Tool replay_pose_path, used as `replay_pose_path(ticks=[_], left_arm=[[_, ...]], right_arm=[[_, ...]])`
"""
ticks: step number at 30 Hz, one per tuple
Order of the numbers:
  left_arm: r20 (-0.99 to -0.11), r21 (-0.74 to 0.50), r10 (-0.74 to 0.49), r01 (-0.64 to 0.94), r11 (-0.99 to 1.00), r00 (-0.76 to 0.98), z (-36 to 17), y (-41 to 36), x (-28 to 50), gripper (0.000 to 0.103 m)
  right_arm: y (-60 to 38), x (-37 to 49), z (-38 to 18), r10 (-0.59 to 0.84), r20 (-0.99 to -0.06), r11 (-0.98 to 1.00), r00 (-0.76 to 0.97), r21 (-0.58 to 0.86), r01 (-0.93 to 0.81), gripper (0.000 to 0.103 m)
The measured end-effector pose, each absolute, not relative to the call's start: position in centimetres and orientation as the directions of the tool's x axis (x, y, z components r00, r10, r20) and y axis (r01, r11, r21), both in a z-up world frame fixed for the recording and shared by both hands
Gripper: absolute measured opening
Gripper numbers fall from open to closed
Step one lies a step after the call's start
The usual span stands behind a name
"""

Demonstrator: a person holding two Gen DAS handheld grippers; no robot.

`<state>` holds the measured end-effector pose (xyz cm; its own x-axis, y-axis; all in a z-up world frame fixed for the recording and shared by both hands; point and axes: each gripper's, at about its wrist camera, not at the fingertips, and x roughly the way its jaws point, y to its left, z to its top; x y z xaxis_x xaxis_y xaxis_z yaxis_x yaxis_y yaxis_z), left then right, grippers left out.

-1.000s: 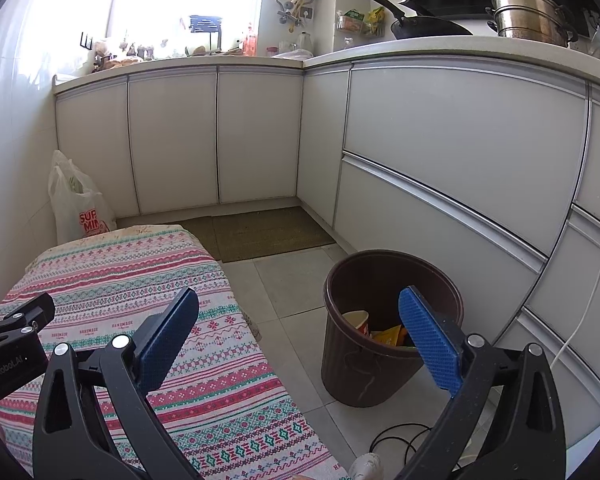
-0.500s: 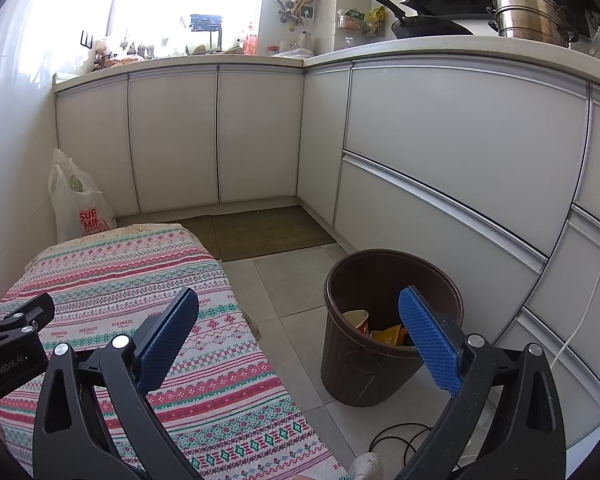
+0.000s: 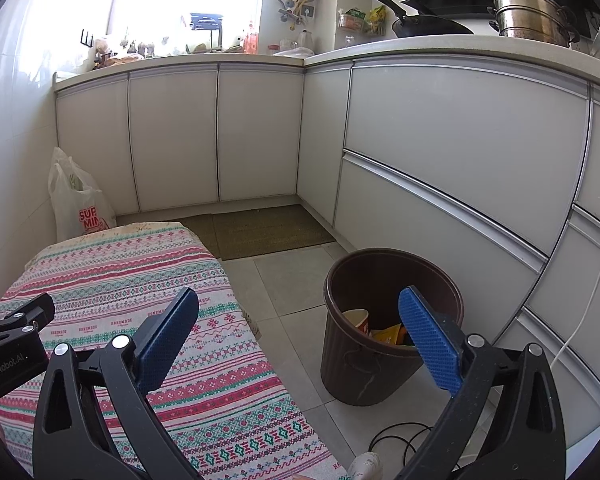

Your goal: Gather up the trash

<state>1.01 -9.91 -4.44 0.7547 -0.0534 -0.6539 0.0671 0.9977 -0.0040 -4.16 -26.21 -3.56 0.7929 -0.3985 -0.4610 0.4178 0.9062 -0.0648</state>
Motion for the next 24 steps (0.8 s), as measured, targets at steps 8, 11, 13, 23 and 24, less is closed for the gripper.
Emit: replay_pose_path(ticks=[8,11,13,23,24], left_arm=[[-0.655,-0.002,-0.048,0.062,0.998,0.754,-4.42,-10.1,1.0,0.095],[-0.655,-0.003,-0.047,0.06,0.998,0.754,-4.48,-10.03,0.99,0.095],[-0.655,-0.003,-0.046,0.059,0.998,0.754,-4.49,-10.01,1.02,0.095],[-0.657,-0.002,-0.046,0.059,0.998,0.753,-4.48,-10.04,1.08,0.095],[-0.656,-0.002,-0.045,0.059,0.998,0.753,-4.45,-10.06,1.08,0.095]], right_arm=[[-26.22,-4.18,-3.64,-0.4,-0.462,0.905,0.791,-0.066,0.419,0.096],[-26.25,-4.17,-3.66,-0.401,-0.462,0.905,0.791,-0.066,0.42,0.096],[-26.27,-4.16,-3.65,-0.4,-0.463,0.906,0.791,-0.066,0.419,0.096],[-26.27,-4.19,-3.76,-0.4,-0.465,0.905,0.79,-0.066,0.419,0.096],[-26.27,-4.22,-3.79,-0.4,-0.465,0.905,0.79,-0.067,0.42,0.096]])
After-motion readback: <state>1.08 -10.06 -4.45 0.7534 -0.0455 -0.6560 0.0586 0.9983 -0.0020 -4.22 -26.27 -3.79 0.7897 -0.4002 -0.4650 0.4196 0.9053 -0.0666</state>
